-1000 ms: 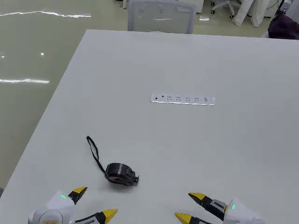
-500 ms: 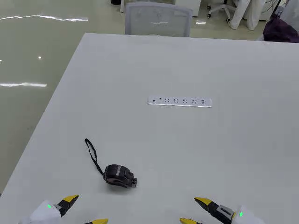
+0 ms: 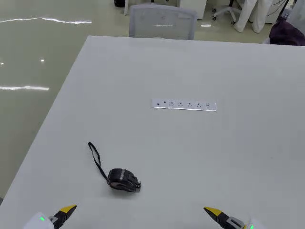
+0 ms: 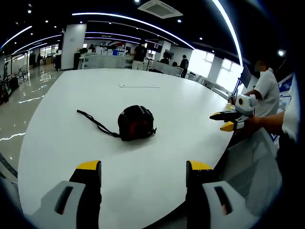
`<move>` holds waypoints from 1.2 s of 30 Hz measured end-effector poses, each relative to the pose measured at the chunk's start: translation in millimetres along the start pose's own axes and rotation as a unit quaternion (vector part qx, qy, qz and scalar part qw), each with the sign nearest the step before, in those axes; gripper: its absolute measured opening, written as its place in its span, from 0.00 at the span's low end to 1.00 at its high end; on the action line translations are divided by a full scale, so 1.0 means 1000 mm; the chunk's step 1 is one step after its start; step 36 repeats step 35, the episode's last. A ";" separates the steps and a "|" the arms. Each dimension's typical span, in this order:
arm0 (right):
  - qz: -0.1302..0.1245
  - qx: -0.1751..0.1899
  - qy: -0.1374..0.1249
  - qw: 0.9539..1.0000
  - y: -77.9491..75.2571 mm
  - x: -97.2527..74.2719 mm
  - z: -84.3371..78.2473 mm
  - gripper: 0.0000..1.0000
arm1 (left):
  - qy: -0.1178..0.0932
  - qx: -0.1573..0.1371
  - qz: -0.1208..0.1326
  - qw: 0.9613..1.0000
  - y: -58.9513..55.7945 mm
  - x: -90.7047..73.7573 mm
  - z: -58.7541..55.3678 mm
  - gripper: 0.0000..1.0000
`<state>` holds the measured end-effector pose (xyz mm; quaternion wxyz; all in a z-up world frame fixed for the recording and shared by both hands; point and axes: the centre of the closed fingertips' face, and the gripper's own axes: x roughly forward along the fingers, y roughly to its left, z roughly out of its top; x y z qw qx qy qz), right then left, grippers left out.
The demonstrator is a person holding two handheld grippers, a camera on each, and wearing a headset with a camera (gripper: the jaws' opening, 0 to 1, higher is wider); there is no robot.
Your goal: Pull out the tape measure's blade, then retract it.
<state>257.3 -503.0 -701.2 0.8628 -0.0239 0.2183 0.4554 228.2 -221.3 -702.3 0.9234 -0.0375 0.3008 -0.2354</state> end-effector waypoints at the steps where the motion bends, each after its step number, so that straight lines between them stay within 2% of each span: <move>1: -0.002 0.002 0.000 1.000 0.000 -0.002 -0.001 0.51 | -0.001 -0.003 0.002 1.000 0.001 0.000 -0.001 0.70; 13: -0.015 0.012 -0.001 1.000 0.001 -0.014 -0.008 0.53 | -0.013 -0.017 0.001 1.000 -0.001 -0.002 -0.001 0.71; 31: -0.019 0.015 -0.005 1.000 0.000 -0.015 -0.007 0.54 | -0.019 -0.031 0.011 0.999 0.006 -0.007 -0.006 0.71; 36: -0.020 0.015 -0.005 1.000 0.001 -0.016 -0.007 0.54 | -0.020 -0.030 0.009 0.999 0.005 -0.007 -0.005 0.71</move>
